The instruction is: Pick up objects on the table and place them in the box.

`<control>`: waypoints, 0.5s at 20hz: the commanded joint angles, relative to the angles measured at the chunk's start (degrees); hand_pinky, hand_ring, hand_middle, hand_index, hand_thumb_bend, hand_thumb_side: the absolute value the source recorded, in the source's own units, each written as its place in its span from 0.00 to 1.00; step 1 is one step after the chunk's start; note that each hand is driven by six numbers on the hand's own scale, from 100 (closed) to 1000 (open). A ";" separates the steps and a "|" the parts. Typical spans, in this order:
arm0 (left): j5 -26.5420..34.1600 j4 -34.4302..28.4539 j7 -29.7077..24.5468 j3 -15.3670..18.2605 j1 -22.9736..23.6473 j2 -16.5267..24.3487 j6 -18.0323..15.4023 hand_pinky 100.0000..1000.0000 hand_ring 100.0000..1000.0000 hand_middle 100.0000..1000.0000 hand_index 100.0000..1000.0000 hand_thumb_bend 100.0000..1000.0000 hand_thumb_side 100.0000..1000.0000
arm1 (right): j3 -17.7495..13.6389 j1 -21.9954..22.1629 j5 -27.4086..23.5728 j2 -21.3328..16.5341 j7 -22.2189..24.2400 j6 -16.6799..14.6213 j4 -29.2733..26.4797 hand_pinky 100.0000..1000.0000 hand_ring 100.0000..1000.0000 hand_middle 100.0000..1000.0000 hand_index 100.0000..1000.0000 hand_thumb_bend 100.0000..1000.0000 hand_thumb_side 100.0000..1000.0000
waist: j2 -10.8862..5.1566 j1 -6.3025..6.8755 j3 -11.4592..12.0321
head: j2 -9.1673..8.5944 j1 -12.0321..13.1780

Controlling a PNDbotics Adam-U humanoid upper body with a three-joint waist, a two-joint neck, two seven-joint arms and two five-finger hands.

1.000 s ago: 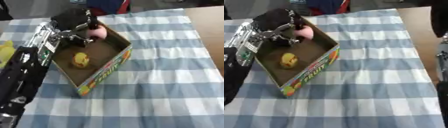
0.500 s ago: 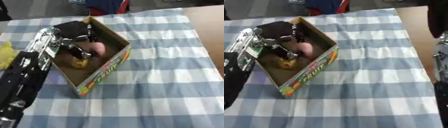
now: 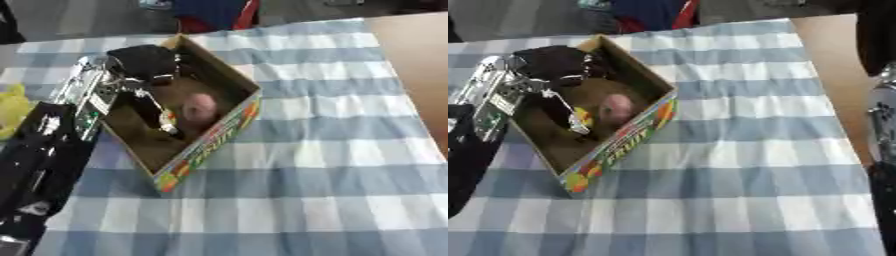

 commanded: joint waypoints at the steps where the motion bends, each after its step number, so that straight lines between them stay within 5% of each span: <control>1: -2.95 -1.89 1.67 0.95 -0.72 1.71 0.49 0.38 0.78 0.81 0.94 0.74 0.55 | -0.60 -0.46 -0.16 -0.52 -0.35 -0.12 -1.20 0.65 0.69 0.62 0.84 0.00 0.93 | -1.71 -0.28 0.10 | -0.14 -0.31; 10: -1.63 -10.97 15.75 6.31 0.45 5.42 9.50 0.30 0.76 0.77 0.91 0.77 0.66 | -1.00 0.17 -0.28 -0.79 -1.15 -0.35 -1.20 0.64 0.69 0.62 0.84 0.00 0.92 | -2.60 -0.52 0.99 | 0.89 -1.15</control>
